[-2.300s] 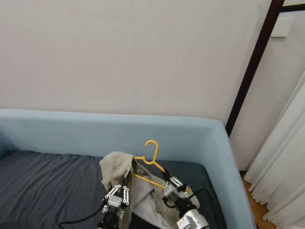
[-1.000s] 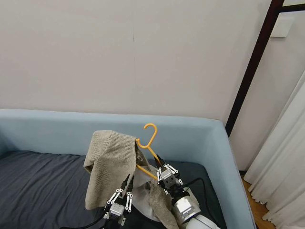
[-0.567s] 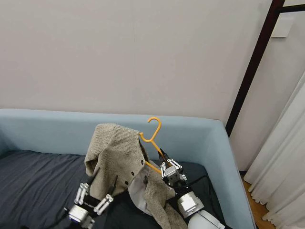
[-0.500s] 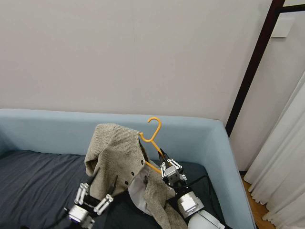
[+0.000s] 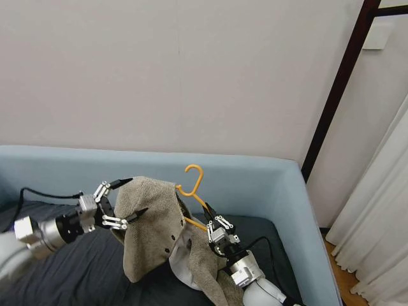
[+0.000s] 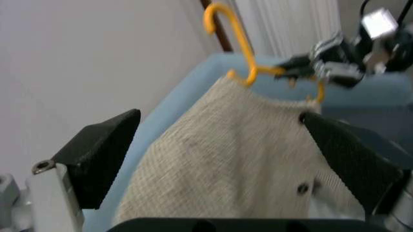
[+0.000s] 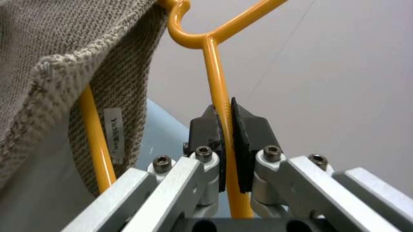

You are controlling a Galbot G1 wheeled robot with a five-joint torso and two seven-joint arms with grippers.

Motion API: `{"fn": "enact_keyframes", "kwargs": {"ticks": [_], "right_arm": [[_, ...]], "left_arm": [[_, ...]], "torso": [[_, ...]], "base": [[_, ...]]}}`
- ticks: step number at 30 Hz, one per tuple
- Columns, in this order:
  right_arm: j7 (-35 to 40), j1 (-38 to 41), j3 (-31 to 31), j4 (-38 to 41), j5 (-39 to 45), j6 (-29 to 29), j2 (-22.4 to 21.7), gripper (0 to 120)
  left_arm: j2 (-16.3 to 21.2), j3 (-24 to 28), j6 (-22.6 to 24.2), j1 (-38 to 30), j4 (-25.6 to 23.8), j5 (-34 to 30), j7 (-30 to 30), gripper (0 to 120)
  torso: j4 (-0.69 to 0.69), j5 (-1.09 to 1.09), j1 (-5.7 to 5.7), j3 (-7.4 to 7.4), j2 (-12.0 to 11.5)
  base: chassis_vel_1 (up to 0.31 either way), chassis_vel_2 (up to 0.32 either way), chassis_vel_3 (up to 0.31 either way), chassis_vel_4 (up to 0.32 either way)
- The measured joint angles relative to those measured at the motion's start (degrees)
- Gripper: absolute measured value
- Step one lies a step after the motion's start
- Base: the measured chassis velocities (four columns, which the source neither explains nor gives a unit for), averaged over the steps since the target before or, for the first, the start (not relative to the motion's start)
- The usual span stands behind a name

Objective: Pick up the clothes from the sofa and hang them on the clothes hanger.

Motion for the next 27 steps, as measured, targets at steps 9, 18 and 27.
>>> {"fn": "enact_keyframes", "kwargs": {"ticks": [9,18,27], "right_arm": [[-1.6,-1.4,0.0,-1.0,-2.1,1.3,1.8,3],[-3.6,-2.0,-0.9,-0.6,-6.8,3.0,2.3,3],[-6.4,-3.6,-0.5,-0.2,-11.8,7.3,2.5,3]], "left_arm": [[4.9,0.5,4.9,-2.5,4.6,-2.0,6.5,100],[2.5,0.1,6.3,-0.9,1.6,-1.6,8.8,100],[-0.1,0.7,7.9,0.7,-0.9,6.4,7.1,100]], "torso": [[0.00,-0.01,-0.01,-0.01,0.0],[-0.01,-0.02,-0.01,-0.01,0.0],[-0.01,-0.01,-0.01,-0.01,0.0]], "base": [[0.000,0.000,0.000,0.000],[0.000,0.000,0.000,0.000],[0.000,0.000,0.000,0.000]]}}
